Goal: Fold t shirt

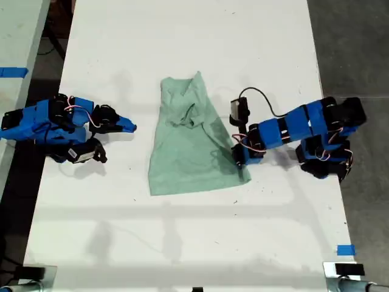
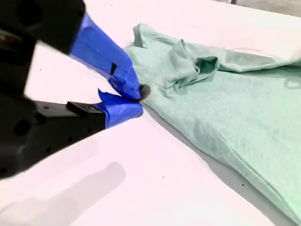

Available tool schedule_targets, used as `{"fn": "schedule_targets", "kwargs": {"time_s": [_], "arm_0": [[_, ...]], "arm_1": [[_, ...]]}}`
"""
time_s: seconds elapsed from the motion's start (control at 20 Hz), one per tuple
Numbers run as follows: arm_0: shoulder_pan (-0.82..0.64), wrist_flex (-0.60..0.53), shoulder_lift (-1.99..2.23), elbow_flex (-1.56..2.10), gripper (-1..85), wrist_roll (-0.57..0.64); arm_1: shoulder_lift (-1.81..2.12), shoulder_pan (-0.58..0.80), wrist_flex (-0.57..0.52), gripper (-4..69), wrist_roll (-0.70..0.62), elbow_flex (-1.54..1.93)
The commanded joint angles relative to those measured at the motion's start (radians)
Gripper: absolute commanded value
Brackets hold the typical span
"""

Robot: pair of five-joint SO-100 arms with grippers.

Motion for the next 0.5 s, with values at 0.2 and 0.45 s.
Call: {"fn": "schedule_targets", "kwargs": {"time_s": [0.2,0.45], "arm_0": [[-0.002,0.002,0.009,0.02,-0.1,-0.017],[-0.002,0.002,0.009,0.02,-0.1,-0.017]], "arm_1": [[-0.023,-0.015,0.241,1.5,-0.029,-0.327],[-0.272,-0.025,0.322,1.5,-0.126,-0.693]]}}
